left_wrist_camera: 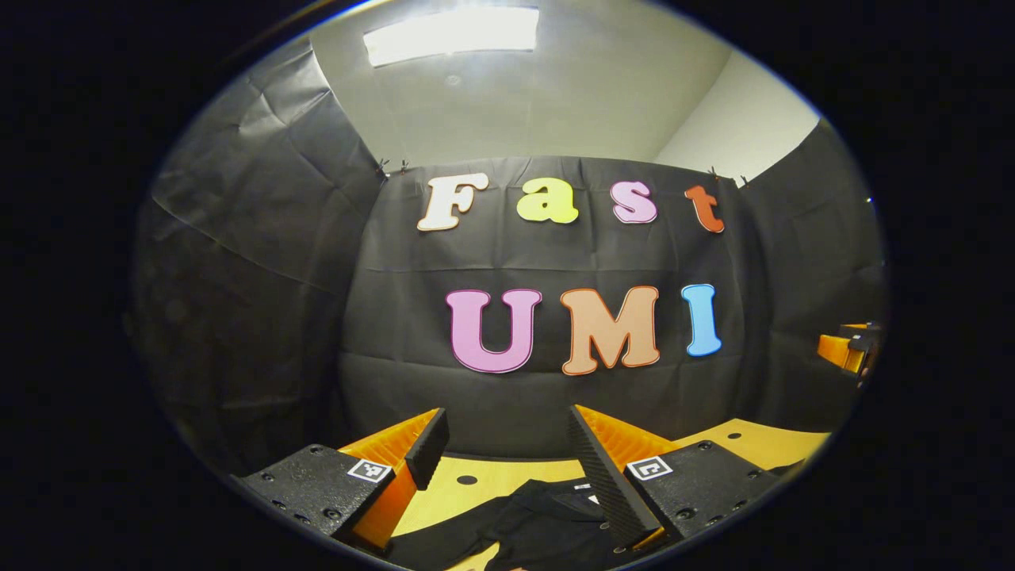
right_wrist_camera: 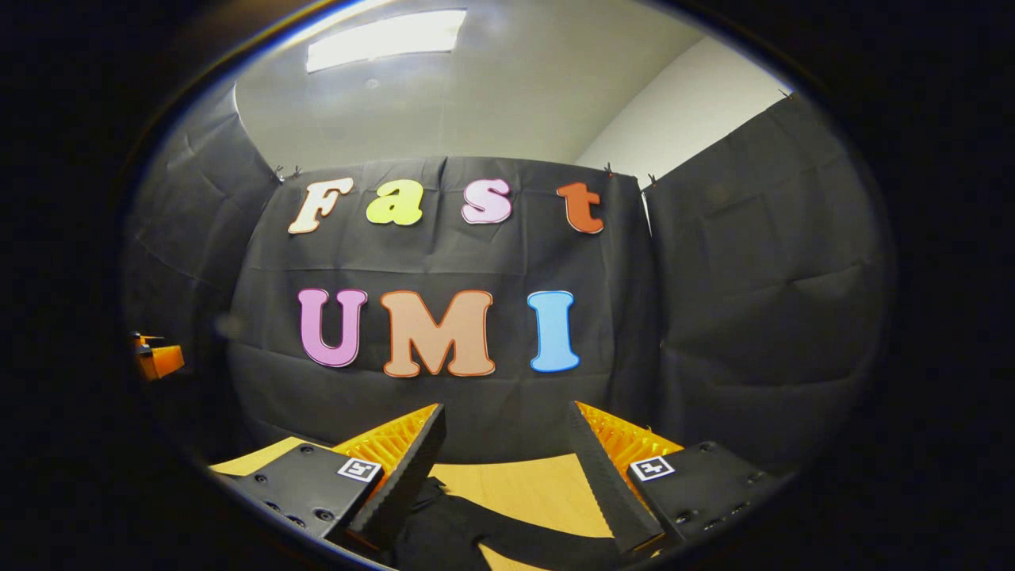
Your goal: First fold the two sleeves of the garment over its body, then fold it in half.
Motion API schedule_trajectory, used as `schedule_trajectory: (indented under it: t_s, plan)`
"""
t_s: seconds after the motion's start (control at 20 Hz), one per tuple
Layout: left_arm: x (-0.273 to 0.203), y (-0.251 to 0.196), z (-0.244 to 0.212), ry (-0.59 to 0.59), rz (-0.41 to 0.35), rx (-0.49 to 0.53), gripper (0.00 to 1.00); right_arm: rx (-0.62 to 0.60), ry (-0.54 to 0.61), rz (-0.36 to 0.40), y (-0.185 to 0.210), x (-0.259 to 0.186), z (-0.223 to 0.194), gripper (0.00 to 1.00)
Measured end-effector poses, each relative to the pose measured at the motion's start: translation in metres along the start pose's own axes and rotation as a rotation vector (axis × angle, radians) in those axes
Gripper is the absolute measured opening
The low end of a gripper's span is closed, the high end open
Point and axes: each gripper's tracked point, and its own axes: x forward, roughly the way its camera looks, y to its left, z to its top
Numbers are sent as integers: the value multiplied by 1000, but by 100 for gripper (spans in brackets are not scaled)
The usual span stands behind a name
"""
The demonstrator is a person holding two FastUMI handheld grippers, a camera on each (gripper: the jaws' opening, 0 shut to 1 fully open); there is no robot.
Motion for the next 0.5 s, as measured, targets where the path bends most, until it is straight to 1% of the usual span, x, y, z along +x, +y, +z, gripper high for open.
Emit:
schedule_trajectory:
  t_s: [0.15,0.4,0.45,0.5]
  plan:
    - [3,-5,0,5,12,-4,93,-11,42,-27,-22,15,-18,98]
    - [9,-10,2,8,44,7,93,-30,174,-98,-77,36,-75,98]
    - [10,-13,3,7,46,10,92,-34,196,-115,-88,40,-87,98]
    - [10,-15,3,9,50,17,93,-36,224,-129,-97,42,-100,98]
